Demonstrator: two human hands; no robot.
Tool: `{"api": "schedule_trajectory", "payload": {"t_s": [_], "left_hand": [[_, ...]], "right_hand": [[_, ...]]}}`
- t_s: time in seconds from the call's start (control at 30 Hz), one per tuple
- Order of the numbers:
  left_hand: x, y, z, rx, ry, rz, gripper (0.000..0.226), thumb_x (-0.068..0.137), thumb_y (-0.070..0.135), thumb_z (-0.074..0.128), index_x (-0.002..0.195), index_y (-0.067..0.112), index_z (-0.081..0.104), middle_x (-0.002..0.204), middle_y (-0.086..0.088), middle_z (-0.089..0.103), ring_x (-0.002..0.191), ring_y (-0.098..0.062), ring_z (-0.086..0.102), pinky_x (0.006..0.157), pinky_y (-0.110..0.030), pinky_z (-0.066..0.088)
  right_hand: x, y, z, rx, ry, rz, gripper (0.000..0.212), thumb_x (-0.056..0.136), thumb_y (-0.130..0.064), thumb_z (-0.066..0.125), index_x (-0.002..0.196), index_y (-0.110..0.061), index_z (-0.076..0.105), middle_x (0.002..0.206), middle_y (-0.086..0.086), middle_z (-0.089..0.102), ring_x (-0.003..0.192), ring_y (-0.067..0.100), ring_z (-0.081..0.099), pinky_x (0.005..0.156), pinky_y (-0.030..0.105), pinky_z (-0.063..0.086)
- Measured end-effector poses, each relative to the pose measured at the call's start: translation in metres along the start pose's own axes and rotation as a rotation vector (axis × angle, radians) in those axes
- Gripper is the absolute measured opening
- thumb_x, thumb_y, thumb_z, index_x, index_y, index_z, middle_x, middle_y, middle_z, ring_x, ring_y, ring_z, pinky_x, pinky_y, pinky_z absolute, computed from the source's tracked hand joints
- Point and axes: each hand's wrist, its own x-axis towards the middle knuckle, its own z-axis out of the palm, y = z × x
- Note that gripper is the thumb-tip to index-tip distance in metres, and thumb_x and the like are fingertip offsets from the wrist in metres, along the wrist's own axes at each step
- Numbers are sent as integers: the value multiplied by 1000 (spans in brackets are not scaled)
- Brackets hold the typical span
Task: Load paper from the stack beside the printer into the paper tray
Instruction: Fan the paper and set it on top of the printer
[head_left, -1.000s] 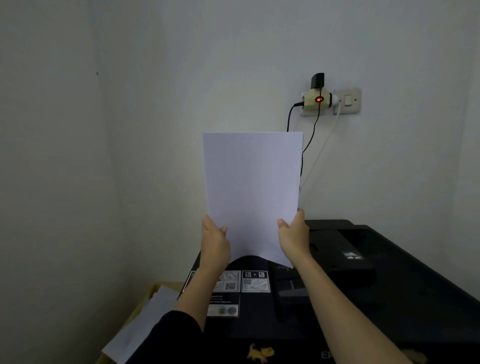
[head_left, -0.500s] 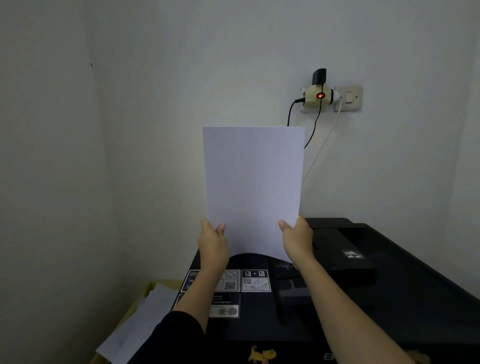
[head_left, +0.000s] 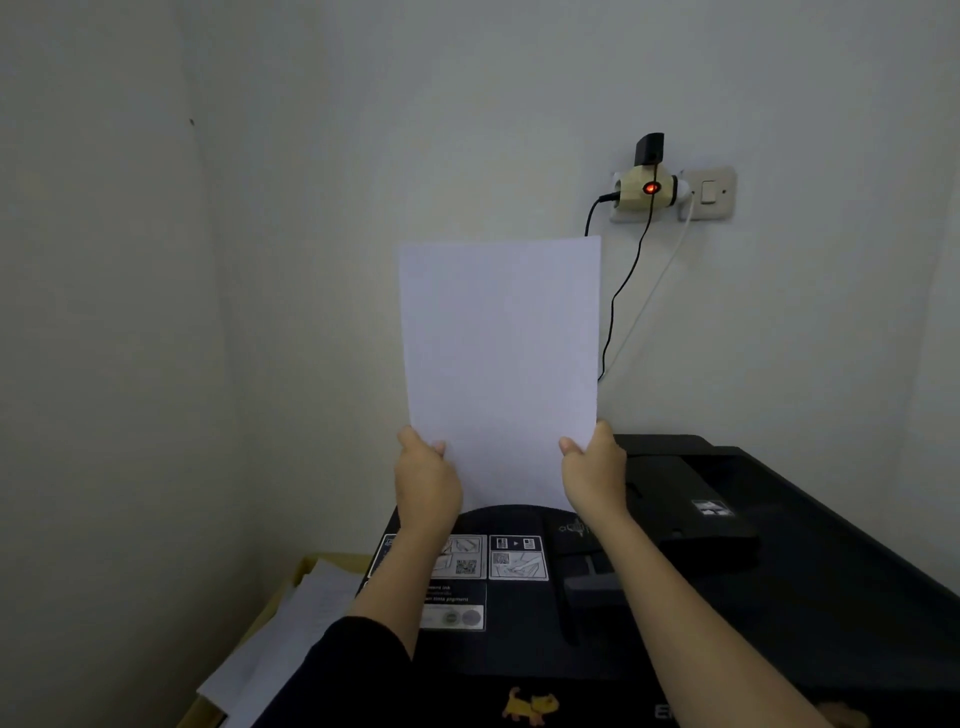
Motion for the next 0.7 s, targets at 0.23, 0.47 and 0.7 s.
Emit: {"api": "schedule_trajectory", "payload": {"t_s": [0.23,0.47,0.7], "left_hand": [[11,32,-30,282,-47,-91,24,89,5,39,105,-5,54,102,-21,60,88,-34,58,74,-37,45],[-7,13,-42,595,-335,-119,27,94,6,35,97,-2,61,96,-13,58,106,-30,56,86,-34,44],[-22,-4,-34,873,-304,-168,34,91,17,42,121,7,53,137,-12,38,123,-28,37,95,-35,40]], "right_hand": [[2,-25,-13,-45,23,84,14,78,-2,45,65,-7,44,67,3,48,57,21,43,50,23,33],[-20,-9,-17,-190,-226,410,15,83,-4,49,68,-3,49,68,7,50,55,19,45,50,23,34],[-37,-5,-10,-455,-307,339,8,78,-8,53,72,-6,49,66,3,47,54,16,47,43,20,33]]}}
